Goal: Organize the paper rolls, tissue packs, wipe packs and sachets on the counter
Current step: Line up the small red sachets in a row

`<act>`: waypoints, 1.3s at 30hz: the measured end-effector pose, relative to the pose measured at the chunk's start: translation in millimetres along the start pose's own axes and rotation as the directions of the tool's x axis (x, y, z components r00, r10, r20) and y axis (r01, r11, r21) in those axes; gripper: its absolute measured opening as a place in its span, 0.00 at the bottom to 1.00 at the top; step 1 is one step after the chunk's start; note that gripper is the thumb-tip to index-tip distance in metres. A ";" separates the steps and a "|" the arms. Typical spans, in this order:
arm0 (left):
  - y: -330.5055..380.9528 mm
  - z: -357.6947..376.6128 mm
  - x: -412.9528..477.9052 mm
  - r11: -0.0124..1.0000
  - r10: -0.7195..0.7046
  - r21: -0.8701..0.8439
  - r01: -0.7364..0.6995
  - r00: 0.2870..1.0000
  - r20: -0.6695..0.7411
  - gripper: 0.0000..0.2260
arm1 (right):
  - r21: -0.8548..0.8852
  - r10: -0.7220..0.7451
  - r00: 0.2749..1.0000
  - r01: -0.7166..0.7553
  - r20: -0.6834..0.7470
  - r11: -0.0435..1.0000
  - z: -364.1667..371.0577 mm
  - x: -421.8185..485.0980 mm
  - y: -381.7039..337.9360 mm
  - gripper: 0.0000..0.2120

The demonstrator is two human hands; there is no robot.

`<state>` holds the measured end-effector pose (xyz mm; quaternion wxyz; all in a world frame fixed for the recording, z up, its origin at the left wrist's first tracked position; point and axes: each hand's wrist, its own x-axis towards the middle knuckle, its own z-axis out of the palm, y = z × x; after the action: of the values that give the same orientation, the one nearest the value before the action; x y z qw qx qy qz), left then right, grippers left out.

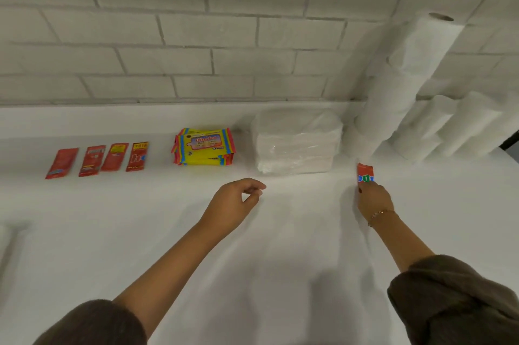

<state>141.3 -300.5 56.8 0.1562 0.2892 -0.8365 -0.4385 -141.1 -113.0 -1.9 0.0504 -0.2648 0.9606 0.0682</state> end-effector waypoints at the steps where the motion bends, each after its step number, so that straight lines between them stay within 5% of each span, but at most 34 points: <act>1: 0.3 -3.0 -1.9 1.000 -0.006 -0.009 0.006 1.000 -0.011 0.07 | -0.049 -0.034 0.999 0.033 -0.025 0.998 0.8 -4.4 -3.3 0.13; 8: -19.5 -47.0 -28.3 0.998 -0.009 -0.063 0.004 0.997 -0.076 0.07 | -0.294 -0.332 0.943 0.327 0.035 0.898 8.0 -70.0 -70.9 0.12; 10: -27.3 -65.0 -37.2 0.997 -0.001 -0.078 -0.005 0.997 -0.077 0.08 | -0.232 -0.357 0.934 0.354 0.031 0.906 1.3 -91.6 -91.7 0.10; 14: -55.1 -115.1 -62.2 0.996 -0.024 -0.091 0.017 0.997 -0.076 0.09 | 0.122 -0.423 0.883 0.452 -0.204 0.884 -18.5 -141.9 -148.4 0.07; 17: -86.7 -169.1 -81.2 0.995 -0.056 -0.092 0.045 0.992 -0.116 0.09 | 0.235 -0.418 0.849 0.500 -0.324 0.833 -35.6 -170.6 -209.3 0.04; 21: -129.4 -232.5 -108.0 0.993 -0.101 -0.083 0.087 0.978 -0.183 0.08 | 0.354 -0.381 0.861 0.491 -0.338 0.796 -54.4 -189.0 -288.0 0.11; 29: -229.1 -331.5 -168.3 0.961 -0.276 -0.079 0.264 0.910 -0.310 0.09 | 0.686 -0.387 0.890 0.438 -0.240 0.581 -87.4 -212.5 -451.5 0.03; 34: -265.9 -362.8 -190.3 0.934 -0.349 -0.062 0.351 0.869 -0.349 0.08 | 0.698 -0.444 0.838 0.523 -0.317 0.489 -118.4 -202.2 -542.2 0.05; 39: -287.8 -376.2 -198.3 0.911 -0.402 -0.091 0.401 0.822 -0.404 0.08 | 0.514 -0.561 0.715 0.695 -0.417 0.504 -139.8 -180.7 -631.9 0.07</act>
<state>590.3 -548.4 31.3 0.2342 0.5447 -0.7040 -0.3909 330.6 -581.8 94.0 0.0637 -0.5677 0.7592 -0.3120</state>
